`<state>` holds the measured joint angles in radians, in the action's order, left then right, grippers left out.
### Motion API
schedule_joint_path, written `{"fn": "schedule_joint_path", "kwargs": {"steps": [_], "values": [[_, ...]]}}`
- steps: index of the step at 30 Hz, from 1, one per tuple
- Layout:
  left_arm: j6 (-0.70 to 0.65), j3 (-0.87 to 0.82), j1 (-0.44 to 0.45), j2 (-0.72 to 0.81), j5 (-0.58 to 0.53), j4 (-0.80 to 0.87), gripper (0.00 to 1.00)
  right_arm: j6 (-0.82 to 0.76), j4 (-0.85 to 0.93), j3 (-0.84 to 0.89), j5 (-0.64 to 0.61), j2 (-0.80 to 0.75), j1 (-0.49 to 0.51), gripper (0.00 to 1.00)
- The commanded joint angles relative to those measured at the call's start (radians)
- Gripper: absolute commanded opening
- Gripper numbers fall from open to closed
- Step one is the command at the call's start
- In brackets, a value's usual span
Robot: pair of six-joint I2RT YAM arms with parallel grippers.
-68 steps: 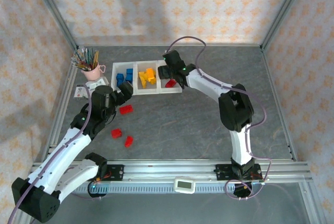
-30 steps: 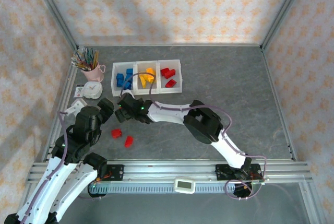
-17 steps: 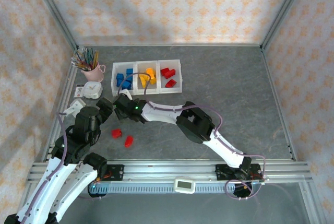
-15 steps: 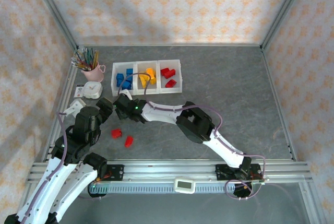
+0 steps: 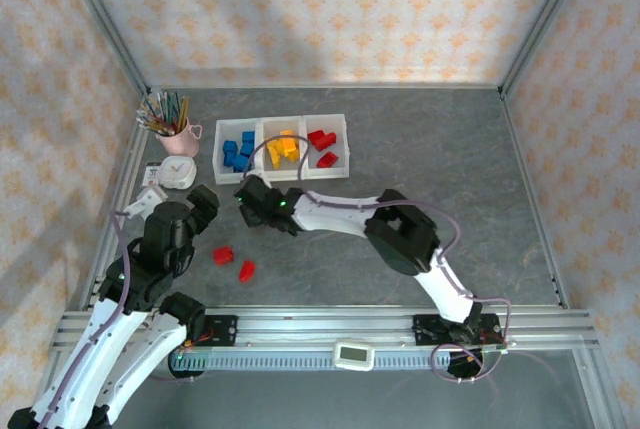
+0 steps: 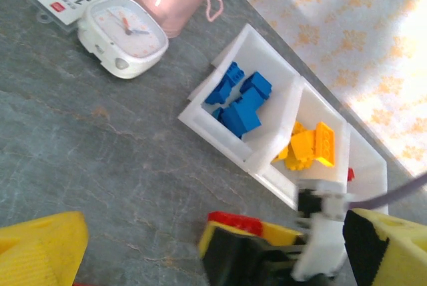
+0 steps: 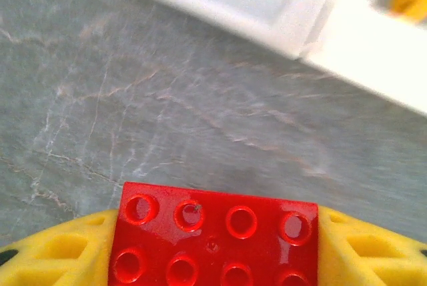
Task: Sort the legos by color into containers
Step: Pick up the lego from the middle-left of the table, then place the lego in the container, then pick up the lego from the bottom-left of the table.
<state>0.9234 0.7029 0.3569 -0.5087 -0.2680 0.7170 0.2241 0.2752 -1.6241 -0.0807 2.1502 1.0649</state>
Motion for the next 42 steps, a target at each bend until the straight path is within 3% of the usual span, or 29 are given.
{"fn": "schedule_joint_path", "kwargs": {"steps": [1, 9, 15, 20, 24, 28, 34, 42], "values": [[-0.07, 0.04, -0.01, -0.044, 0.063, -0.083, 0.99, -0.007, -0.046, 0.072, -0.021, -0.168, -0.065, 0.58], [-0.159, 0.044, -0.01, -0.179, 0.174, -0.25, 0.99, -0.036, -0.011, 0.137, -0.061, -0.248, -0.27, 0.6], [-0.182, 0.067, -0.01, -0.28, 0.217, -0.339, 0.99, -0.074, 0.002, 0.012, -0.089, -0.129, -0.401, 0.61], [-0.19, 0.074, -0.01, -0.325, 0.218, -0.369, 0.99, -0.099, 0.018, -0.116, -0.087, -0.025, -0.453, 0.63], [-0.193, 0.077, -0.012, -0.331, 0.205, -0.375, 0.99, -0.116, 0.077, -0.231, -0.108, 0.043, -0.464, 0.75], [-0.194, 0.075, -0.012, -0.328, 0.199, -0.383, 0.99, -0.124, 0.071, -0.23, -0.102, 0.029, -0.464, 0.83], [-0.193, 0.092, -0.012, -0.315, 0.191, -0.357, 0.99, -0.111, 0.048, -0.128, -0.04, -0.09, -0.438, 0.85], [-0.16, 0.063, -0.013, -0.223, 0.155, -0.252, 0.99, -0.082, 0.004, 0.119, 0.033, -0.276, -0.321, 0.85]]}}
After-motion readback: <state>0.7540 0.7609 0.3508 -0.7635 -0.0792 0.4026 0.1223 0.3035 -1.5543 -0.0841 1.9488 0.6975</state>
